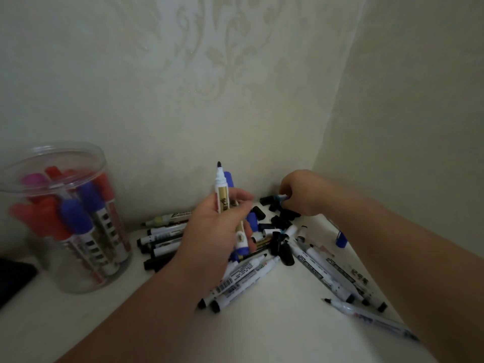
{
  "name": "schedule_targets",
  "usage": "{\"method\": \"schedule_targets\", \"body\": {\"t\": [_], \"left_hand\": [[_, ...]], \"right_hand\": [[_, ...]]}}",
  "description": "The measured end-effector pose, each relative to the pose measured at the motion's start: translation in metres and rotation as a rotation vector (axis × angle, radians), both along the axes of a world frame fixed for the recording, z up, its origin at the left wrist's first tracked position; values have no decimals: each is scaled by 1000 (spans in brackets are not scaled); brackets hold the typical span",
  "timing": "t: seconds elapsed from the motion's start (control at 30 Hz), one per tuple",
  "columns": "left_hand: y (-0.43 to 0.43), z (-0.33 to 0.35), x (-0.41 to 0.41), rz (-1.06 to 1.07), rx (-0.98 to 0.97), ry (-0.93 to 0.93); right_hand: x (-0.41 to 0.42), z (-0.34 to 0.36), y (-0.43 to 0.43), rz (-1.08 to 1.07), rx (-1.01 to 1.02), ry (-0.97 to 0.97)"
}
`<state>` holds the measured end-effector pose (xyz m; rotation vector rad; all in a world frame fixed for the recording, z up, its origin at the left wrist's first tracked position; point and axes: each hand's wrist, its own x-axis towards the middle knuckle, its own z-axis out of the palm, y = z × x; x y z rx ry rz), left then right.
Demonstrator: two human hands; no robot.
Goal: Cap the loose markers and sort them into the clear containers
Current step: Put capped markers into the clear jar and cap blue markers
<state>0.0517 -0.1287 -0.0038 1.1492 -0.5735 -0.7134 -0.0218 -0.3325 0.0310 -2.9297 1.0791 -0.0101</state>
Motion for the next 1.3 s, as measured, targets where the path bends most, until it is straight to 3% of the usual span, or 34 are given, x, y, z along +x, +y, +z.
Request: {"method": "schedule_targets", "body": {"t": [0.33,0.5,0.57,0.67,0.77,0.93,1.3], "left_hand": [[-1,-2,-5,-55,30,-65],[7,4,-14,-81,137,-298],[10,5,-15,-70,151,-349],[10,6,-20,-87,174,-423],[9,4,-25,-117,188,-466],[3,-9,-30,-58,180,-793],[3,-11,-31,39,83,-943]], "right_hand": [[16,-17,-15,-105,14,-17],[-4,2,4,-116,108,-419],[-21,15,22,-172,359,-715],[-54,28,50,-231,1065,-1188],[-84,27,68,-223,1387,-1364],[-110,9,80,-233,1364,-1449],[-108,-3,86,-118,1202,-1544]]}}
